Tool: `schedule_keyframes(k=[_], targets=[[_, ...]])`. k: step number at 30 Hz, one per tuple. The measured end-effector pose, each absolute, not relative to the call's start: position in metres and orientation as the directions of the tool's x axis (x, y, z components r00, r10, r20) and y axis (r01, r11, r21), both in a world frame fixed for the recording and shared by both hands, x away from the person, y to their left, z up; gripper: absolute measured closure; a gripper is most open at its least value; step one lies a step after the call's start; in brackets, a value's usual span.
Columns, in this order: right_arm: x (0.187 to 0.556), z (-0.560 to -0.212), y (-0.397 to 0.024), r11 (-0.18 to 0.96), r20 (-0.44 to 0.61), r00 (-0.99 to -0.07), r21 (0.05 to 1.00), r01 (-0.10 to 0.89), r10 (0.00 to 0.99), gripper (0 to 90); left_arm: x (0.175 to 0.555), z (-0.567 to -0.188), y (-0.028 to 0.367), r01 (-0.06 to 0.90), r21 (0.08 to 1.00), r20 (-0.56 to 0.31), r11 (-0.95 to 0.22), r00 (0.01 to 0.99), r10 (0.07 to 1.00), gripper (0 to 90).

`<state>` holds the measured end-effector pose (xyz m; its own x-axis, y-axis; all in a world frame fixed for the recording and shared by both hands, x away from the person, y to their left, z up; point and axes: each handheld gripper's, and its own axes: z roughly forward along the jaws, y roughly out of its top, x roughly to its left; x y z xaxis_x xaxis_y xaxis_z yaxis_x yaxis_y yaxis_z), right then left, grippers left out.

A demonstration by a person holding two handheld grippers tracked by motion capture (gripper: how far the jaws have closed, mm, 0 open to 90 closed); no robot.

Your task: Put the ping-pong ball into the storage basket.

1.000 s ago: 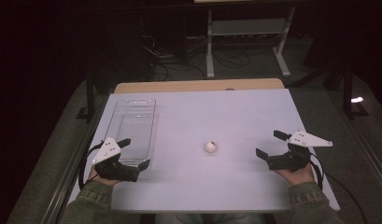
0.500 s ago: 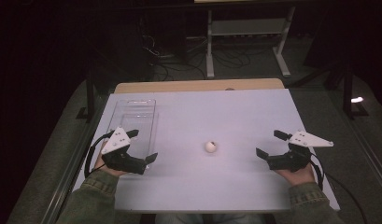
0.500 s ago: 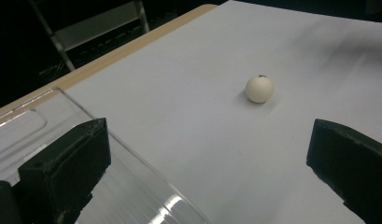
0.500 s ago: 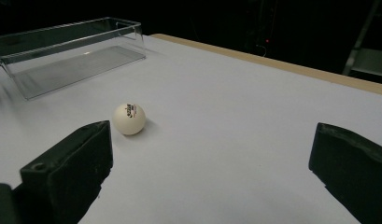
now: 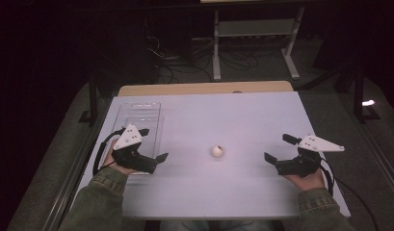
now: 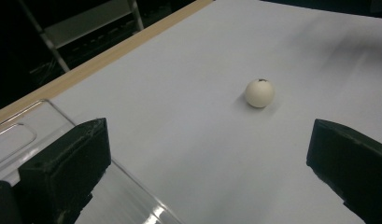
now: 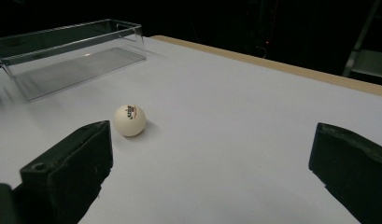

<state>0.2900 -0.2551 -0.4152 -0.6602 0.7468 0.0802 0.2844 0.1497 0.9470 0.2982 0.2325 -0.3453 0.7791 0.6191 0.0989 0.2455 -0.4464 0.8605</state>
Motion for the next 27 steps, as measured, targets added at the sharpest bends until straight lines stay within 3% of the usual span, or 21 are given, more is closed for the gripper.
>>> schedule_keyframes(k=[12, 27], targets=[[0.289, -0.415, -0.254, 0.150, 0.076, -0.665, 0.949, 0.276, 0.743, 0.0, 0.309, -0.335, 0.209, 0.200, 0.833, 0.156, -0.517, 0.810, 0.565, 0.0], [0.289, -0.415, -0.253, 0.150, 0.078, -0.670, 0.949, 0.276, 0.739, 0.0, 0.326, -0.328, 0.193, 0.203, 0.807, 0.150, -0.555, 0.839, 0.523, 0.0]])
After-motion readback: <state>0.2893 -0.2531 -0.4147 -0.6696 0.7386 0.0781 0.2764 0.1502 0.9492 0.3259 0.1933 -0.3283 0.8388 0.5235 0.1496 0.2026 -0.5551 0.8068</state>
